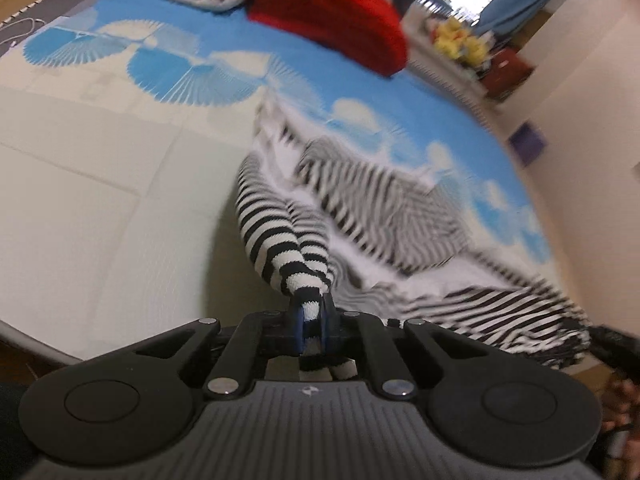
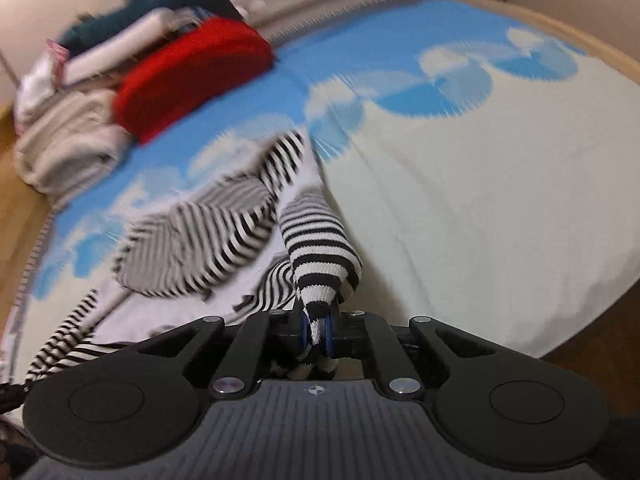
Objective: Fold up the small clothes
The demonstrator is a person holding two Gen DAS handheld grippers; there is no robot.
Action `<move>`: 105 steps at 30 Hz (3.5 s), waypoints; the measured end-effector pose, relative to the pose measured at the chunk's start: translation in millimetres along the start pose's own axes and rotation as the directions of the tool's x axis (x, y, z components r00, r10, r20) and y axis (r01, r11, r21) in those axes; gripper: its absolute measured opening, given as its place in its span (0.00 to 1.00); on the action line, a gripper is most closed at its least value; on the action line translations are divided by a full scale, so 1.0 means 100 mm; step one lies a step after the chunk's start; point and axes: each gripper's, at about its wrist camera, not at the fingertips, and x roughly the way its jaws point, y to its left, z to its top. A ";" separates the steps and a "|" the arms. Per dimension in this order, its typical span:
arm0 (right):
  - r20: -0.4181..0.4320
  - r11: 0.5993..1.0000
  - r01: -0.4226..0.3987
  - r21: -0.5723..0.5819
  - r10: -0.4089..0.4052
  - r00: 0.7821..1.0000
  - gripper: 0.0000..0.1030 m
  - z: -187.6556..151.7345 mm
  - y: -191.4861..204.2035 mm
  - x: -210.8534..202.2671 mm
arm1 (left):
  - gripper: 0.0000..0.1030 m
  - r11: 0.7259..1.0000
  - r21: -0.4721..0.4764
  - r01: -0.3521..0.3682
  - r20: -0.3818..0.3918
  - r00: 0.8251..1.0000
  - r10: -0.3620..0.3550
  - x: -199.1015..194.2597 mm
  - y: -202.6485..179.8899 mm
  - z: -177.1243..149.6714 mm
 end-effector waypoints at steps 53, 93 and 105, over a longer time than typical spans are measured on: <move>-0.215 0.798 -0.073 -0.598 -0.073 0.974 0.37 0.47 0.88 2.50 | 0.13 0.789 0.596 -0.147 0.024 0.986 0.166 2.12 -0.14 1.03; 0.142 0.939 0.117 -0.322 -0.075 0.987 0.03 1.26 0.86 2.87 | 0.11 0.942 0.257 -0.214 0.205 0.965 0.163 2.39 0.32 1.72; -0.114 0.956 0.085 -0.280 -0.121 0.986 0.25 1.21 0.62 2.79 | 0.57 0.965 0.146 -0.218 -0.040 0.973 0.226 1.95 0.40 1.58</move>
